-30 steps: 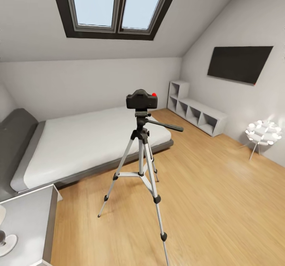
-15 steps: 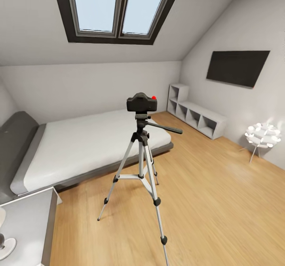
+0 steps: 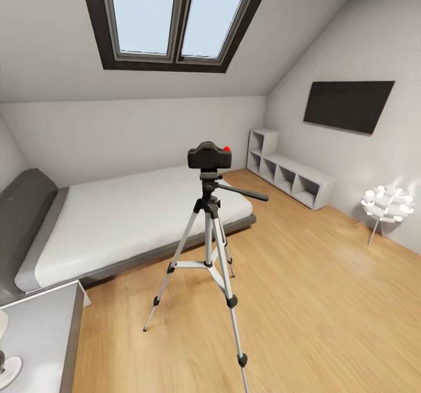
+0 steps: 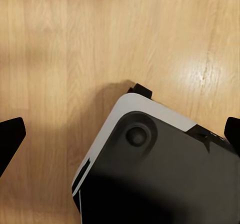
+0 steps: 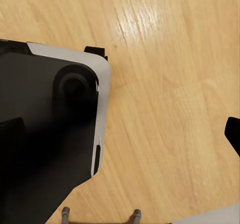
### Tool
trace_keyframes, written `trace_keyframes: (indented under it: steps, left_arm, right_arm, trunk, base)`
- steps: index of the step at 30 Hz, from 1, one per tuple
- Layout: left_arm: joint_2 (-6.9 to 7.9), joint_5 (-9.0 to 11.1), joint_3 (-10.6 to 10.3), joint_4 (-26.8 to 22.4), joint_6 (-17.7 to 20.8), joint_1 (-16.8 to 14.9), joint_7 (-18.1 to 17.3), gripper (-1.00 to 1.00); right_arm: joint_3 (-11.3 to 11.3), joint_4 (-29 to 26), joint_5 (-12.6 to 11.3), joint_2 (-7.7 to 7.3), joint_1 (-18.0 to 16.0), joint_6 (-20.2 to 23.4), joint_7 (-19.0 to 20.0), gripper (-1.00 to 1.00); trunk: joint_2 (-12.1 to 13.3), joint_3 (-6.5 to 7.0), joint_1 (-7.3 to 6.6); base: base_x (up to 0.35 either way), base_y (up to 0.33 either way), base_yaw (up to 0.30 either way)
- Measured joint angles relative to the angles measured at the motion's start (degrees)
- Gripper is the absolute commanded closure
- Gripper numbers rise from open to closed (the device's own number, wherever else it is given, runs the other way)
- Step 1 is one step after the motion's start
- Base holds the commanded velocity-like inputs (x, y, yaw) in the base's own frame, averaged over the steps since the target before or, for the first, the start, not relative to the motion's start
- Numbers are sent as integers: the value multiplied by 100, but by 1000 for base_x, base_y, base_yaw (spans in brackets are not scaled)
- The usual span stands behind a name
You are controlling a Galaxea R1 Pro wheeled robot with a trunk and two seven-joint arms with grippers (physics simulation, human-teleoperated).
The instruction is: Attach the digital camera to the camera tripod in the bedroom.
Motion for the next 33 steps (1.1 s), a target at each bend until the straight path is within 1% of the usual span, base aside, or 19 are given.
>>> trace_keyframes:
  steps: [33]
  left_arm:
    - [0, 0, 0, 0, 0, 1, 0, -100]
  right_arm:
    - [-2, 0, -8, -2, 0, -4, -4, -100]
  trunk:
    - [1, 306, 0]
  base:
    - [0, 0, 0]
